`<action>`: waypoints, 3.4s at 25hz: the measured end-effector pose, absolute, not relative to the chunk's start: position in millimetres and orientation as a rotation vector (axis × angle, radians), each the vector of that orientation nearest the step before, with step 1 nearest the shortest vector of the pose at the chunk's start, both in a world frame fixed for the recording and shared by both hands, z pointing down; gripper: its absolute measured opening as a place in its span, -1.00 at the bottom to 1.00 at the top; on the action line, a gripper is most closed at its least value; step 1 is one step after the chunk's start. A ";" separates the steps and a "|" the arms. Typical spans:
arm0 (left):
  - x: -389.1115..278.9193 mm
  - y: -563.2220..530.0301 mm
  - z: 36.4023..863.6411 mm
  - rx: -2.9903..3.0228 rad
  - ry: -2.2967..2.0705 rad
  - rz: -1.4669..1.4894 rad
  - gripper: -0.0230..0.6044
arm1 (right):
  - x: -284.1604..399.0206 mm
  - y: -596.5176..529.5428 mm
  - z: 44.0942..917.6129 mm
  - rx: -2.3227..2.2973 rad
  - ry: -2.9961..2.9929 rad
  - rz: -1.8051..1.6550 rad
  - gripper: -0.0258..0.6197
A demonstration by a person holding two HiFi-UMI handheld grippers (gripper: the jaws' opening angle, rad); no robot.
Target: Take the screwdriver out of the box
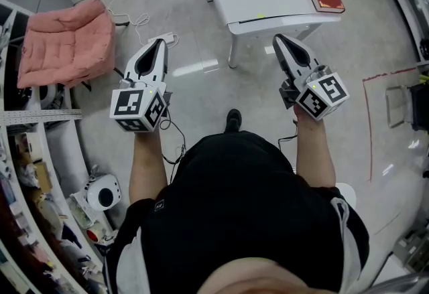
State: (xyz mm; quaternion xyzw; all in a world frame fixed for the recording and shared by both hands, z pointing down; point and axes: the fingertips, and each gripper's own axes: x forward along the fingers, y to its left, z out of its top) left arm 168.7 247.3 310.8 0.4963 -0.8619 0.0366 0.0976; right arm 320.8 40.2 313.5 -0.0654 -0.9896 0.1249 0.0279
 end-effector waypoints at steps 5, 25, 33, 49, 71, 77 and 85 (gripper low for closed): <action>169.9 219.8 300.5 1.472 -2.562 0.152 -0.87 | 318.9 11.0 307.5 -0.216 -3.084 0.405 -0.83; 126.4 165.8 307.7 1.550 -2.537 0.105 -0.87 | 288.6 -31.9 310.1 -0.163 -3.059 0.355 -0.83; 45.5 135.2 315.2 1.596 -2.542 0.240 -0.87 | 214.4 -51.1 315.6 -0.118 -3.040 0.330 -0.83; -112.6 68.0 328.3 1.785 -2.378 0.129 -0.87 | 61.1 -85.1 324.1 0.058 -2.966 0.323 -0.83; -208.1 51.0 366.0 1.705 -2.294 0.177 -0.87 | -47.6 -123.4 368.3 0.015 -2.916 0.432 -0.83; -234.1 -6.4 369.4 1.749 -2.238 0.180 -0.87 | -71.0 -166.6 385.3 0.048 -2.900 0.449 -0.83; -263.6 -83.3 387.5 1.736 -2.191 0.249 -0.87 | -73.4 -235.0 414.1 0.139 -2.913 0.546 -0.83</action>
